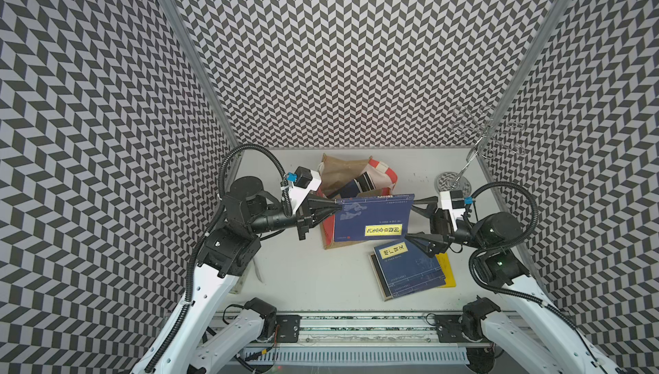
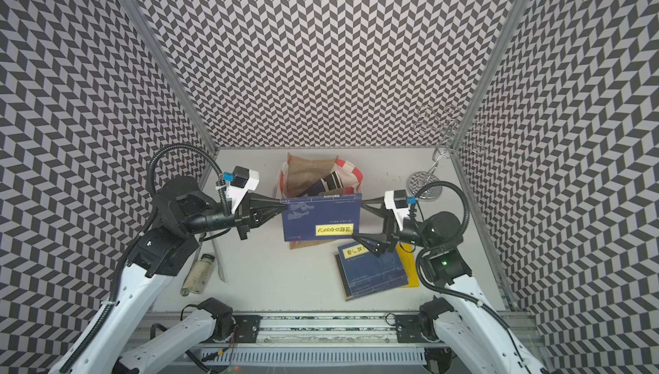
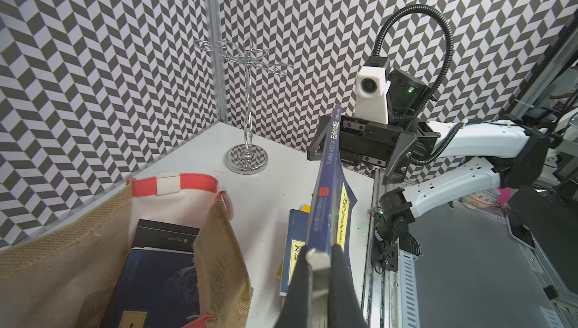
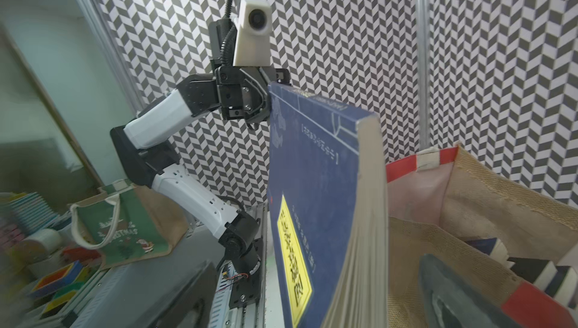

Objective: Put the books into the canvas bag
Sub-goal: Place the book in the canvas bag.

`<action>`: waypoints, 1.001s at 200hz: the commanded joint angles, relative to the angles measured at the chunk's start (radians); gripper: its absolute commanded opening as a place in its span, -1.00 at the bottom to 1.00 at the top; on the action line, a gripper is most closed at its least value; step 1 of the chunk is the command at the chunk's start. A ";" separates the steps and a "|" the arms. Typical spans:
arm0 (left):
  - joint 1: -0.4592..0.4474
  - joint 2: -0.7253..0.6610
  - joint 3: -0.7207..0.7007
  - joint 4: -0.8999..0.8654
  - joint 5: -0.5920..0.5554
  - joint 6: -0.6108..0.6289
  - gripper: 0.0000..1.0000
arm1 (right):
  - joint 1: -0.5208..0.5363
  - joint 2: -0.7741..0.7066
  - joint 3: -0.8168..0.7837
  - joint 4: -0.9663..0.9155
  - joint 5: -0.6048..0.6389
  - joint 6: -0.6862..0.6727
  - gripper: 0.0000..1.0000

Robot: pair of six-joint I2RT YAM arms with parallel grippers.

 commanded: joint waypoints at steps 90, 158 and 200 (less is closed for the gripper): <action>0.038 0.000 -0.043 0.212 -0.055 -0.122 -1.00 | 0.074 0.083 0.109 -0.020 -0.038 -0.050 -1.00; 0.108 0.116 -0.036 0.185 -0.373 -0.220 0.38 | 0.074 0.475 0.828 -0.845 0.519 0.004 -1.00; 0.127 0.172 -0.044 0.090 -0.594 -0.216 0.47 | 0.078 0.695 1.179 -1.177 0.797 0.003 -1.00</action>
